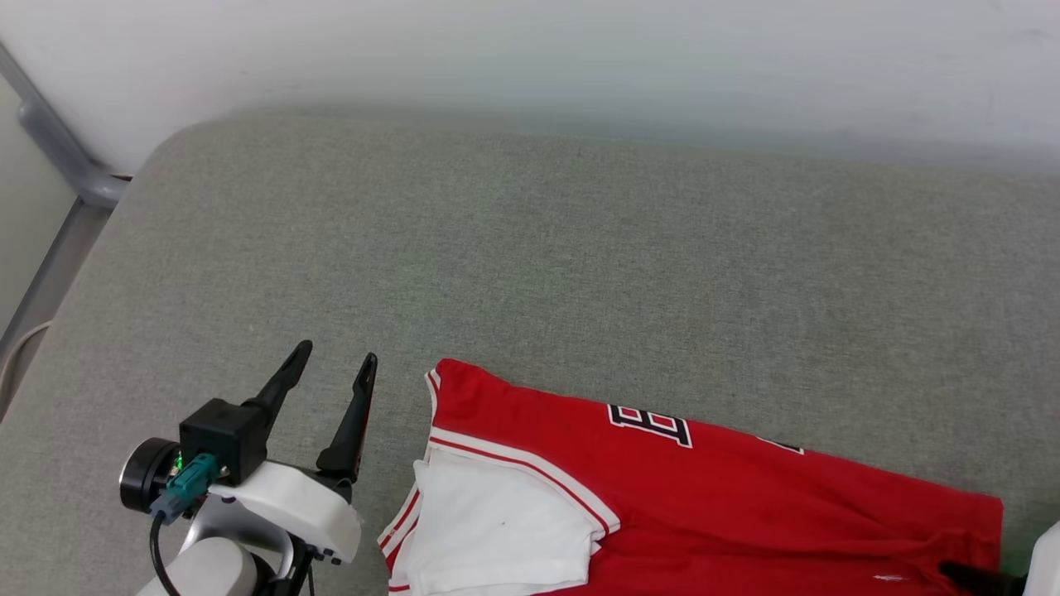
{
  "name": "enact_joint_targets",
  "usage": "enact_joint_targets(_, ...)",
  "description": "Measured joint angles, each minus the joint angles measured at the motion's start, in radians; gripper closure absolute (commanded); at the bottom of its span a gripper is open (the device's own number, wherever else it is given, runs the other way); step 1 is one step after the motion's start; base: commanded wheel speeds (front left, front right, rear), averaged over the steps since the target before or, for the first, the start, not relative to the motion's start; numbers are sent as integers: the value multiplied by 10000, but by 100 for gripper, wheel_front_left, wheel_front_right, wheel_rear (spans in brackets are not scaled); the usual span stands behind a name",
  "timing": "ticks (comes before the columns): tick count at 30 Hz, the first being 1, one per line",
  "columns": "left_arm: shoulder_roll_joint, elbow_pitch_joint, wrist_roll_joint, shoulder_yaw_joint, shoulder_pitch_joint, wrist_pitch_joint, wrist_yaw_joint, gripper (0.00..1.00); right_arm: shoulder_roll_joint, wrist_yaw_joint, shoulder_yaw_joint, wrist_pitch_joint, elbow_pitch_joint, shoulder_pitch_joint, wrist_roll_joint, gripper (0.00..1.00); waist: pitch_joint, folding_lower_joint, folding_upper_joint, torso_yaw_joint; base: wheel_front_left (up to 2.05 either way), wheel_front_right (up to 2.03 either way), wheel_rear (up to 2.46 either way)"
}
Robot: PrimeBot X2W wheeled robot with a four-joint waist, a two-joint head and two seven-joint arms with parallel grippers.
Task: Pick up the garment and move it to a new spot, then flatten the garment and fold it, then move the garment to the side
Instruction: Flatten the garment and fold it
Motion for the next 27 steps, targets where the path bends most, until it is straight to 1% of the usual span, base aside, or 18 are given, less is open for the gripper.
enact_joint_targets(3,-249,-12,510,545,317,0,-238,0,213,2,-163,199,190,-45,-263,0,106,0,0,94,0,0,0)
enact_joint_targets(8,-610,127,1026,1296,685,-2,-686,0,516,-23,-150,431,157,-158,-309,0,209,0,0,157,0,0,0)
enact_joint_targets(16,-1047,449,1530,1964,962,-2,-1283,0,909,-36,334,470,40,-230,-230,0,134,0,0,104,0,0,0)
enact_joint_targets(17,-1095,489,1592,2033,963,-2,-1317,0,917,-36,382,468,40,-233,-215,10,116,0,0,95,0,0,0)
enact_joint_targets(18,-1154,523,1638,2082,974,-2,-1386,0,918,-36,433,422,40,-235,-182,72,102,0,0,84,0,0,0)
enact_joint_targets(19,-1214,548,1676,2134,999,-2,-1434,0,920,-35,456,339,50,-232,-165,100,93,0,0,74,0,0,0)
enact_joint_targets(23,-1333,652,1816,2345,1124,-2,-1634,0,947,-2,723,8,134,-224,-81,100,44,1,1,42,0,0,0)
enact_joint_targets(27,-1490,734,1939,2516,1169,-2,-1762,0,815,8,775,-477,278,-221,-50,100,-25,1,0,5,0,0,0)
